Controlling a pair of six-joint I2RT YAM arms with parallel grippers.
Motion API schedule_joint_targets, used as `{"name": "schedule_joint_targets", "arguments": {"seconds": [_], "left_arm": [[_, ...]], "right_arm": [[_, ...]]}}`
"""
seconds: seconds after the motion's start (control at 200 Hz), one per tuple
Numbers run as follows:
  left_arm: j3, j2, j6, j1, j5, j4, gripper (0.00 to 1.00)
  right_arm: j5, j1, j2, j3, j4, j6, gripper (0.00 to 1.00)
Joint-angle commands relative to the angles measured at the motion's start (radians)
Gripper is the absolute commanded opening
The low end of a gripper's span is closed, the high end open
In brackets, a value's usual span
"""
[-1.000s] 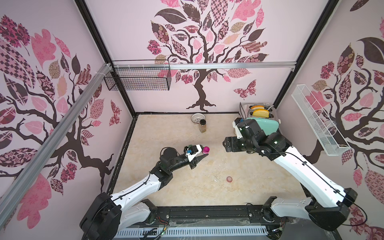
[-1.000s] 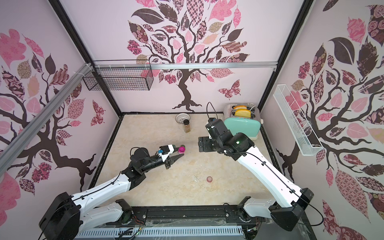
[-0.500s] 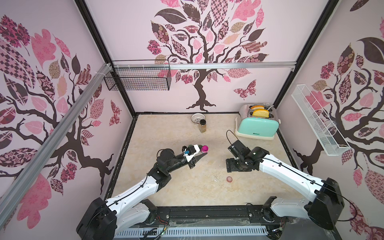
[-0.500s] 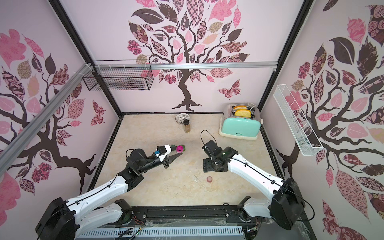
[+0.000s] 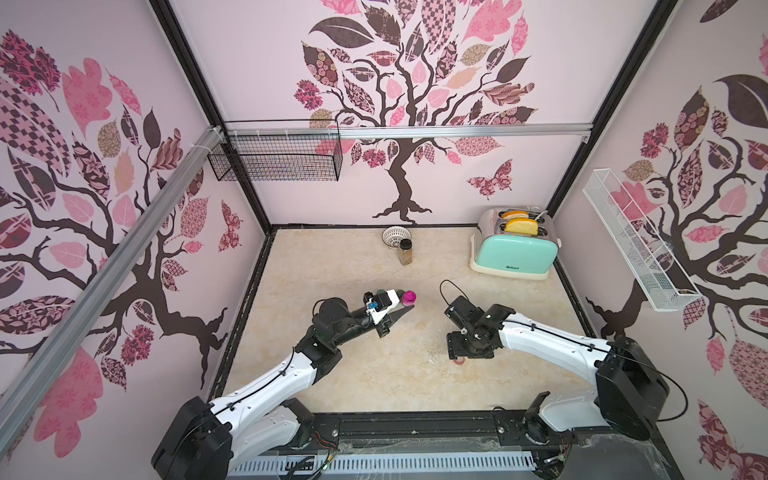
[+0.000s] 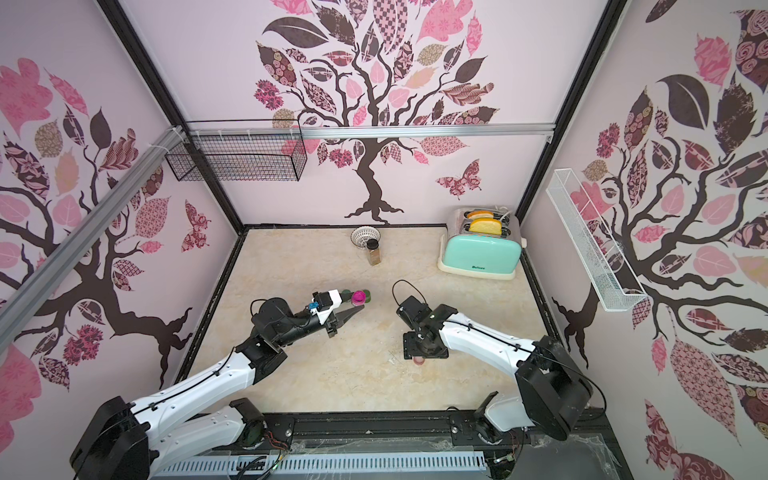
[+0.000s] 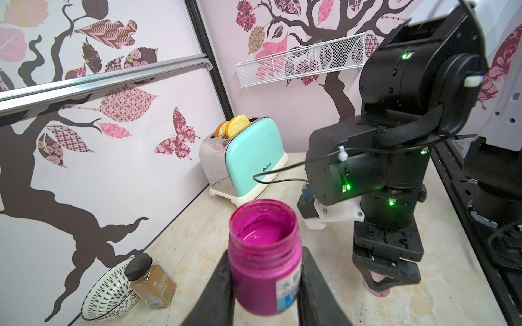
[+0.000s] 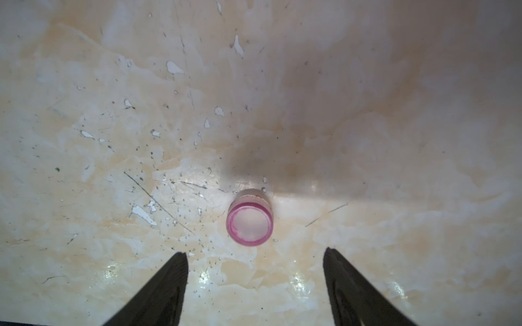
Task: Close the paint jar lid
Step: Pick up the lid from the center of the board.
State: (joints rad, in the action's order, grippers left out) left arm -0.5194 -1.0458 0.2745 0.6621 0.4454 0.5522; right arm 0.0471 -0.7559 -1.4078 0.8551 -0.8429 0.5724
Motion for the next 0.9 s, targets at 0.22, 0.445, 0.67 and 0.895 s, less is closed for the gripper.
{"name": "schedule_joint_targets", "arguments": {"seconds": [0.22, 0.445, 0.67, 0.895], "left_arm": [[0.008, 0.015, 0.017, 0.004, -0.010, 0.000, 0.20], [0.007, 0.016, 0.020, 0.003, -0.008, -0.003, 0.20], [0.004, 0.015, 0.023, 0.004, -0.005, -0.008, 0.20], [0.007, 0.026, 0.021, 0.004, -0.002, -0.009, 0.20]], "right_arm": [[0.015, -0.026, -0.079, 0.000, 0.055, 0.025, 0.66], [0.008, -0.027, -0.105, -0.017, 0.077, 0.031, 0.58], [0.005, -0.027, -0.123, -0.022, 0.090, 0.031, 0.53], [0.009, -0.027, -0.120, -0.027, 0.090, 0.034, 0.49]]}}
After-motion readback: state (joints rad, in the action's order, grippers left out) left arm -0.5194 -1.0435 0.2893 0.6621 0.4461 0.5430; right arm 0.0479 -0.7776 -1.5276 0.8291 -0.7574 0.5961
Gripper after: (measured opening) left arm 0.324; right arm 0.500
